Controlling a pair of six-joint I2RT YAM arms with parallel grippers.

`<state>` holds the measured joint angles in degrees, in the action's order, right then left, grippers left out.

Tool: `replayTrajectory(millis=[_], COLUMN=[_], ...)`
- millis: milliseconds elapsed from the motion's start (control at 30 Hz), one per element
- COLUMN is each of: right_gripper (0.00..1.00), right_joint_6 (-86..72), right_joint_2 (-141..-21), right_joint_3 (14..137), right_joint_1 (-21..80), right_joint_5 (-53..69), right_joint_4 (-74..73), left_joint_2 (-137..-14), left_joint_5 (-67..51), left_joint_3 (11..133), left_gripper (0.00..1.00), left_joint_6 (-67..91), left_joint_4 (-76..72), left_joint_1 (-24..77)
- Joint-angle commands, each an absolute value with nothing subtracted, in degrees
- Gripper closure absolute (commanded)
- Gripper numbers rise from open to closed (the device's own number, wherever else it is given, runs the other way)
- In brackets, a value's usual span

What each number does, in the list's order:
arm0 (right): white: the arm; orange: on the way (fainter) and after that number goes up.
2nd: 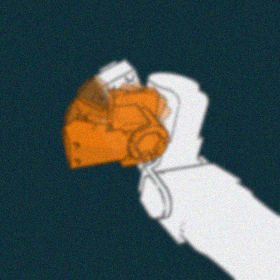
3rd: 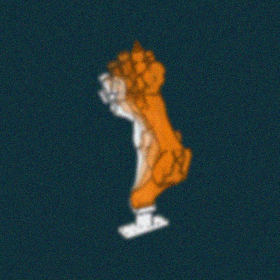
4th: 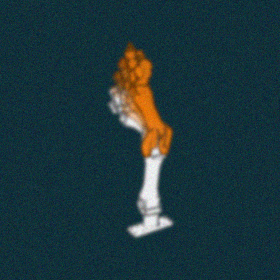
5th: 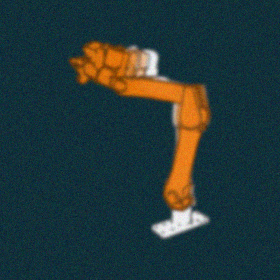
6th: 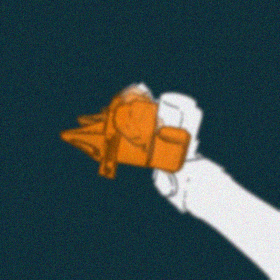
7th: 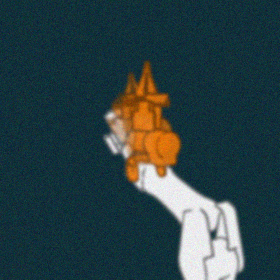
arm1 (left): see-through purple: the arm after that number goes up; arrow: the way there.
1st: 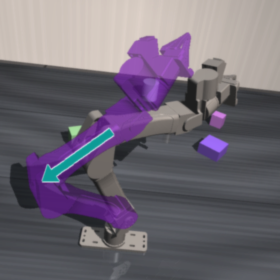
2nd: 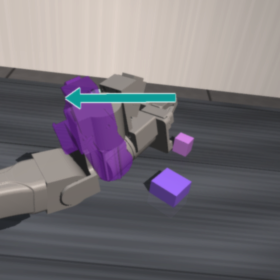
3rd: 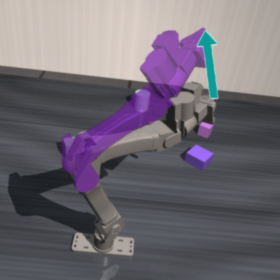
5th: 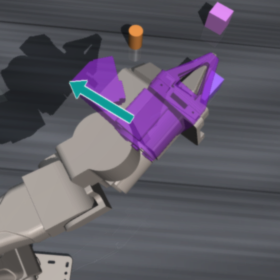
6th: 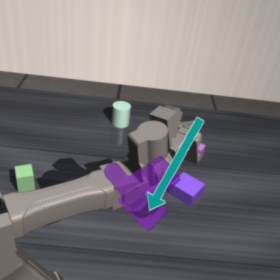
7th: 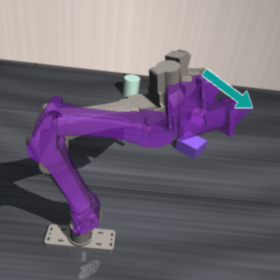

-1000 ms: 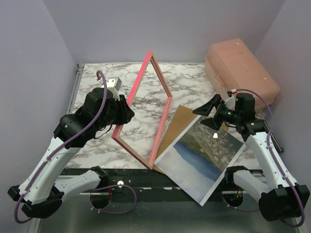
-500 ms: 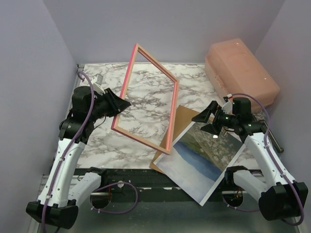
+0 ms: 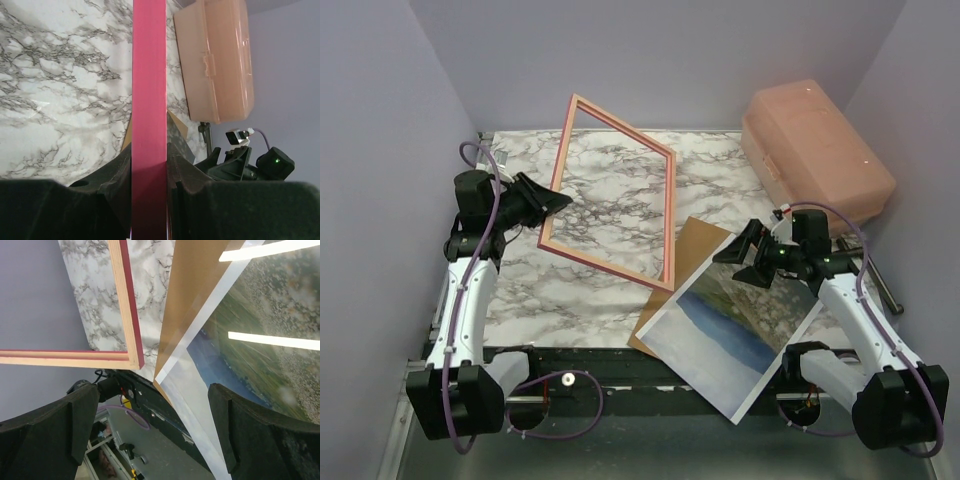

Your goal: Put the photo into the frame

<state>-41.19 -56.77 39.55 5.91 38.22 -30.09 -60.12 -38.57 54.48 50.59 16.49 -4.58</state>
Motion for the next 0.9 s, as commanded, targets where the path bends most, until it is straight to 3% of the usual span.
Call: replayTrajectory(millis=[0, 700, 867], right_gripper=[0.0, 0.04, 0.07], right_joint_6=[-39.21, -38.77, -41.14], right_joint_2=[-57.53, -64.82, -72.12], right_joint_3=[37.85, 34.57, 37.22], right_joint_1=[5.8, 6.7, 13.3], right_joint_5=[38.41, 42.81, 40.22], right_joint_4=[-30.18, -20.27, -14.87], left_joint_2=[-61.56, -66.31, -67.68], left_joint_5=[-43.8, -37.63, -37.02], left_joint_3=[53.62, 50.39, 49.55], left_gripper=[1.0, 1.0, 1.0], left_joint_6=[50.48, 39.65, 38.41], left_joint_4=[9.65, 12.72, 12.71], left_joint_1=[-7.68, -10.19, -10.37])
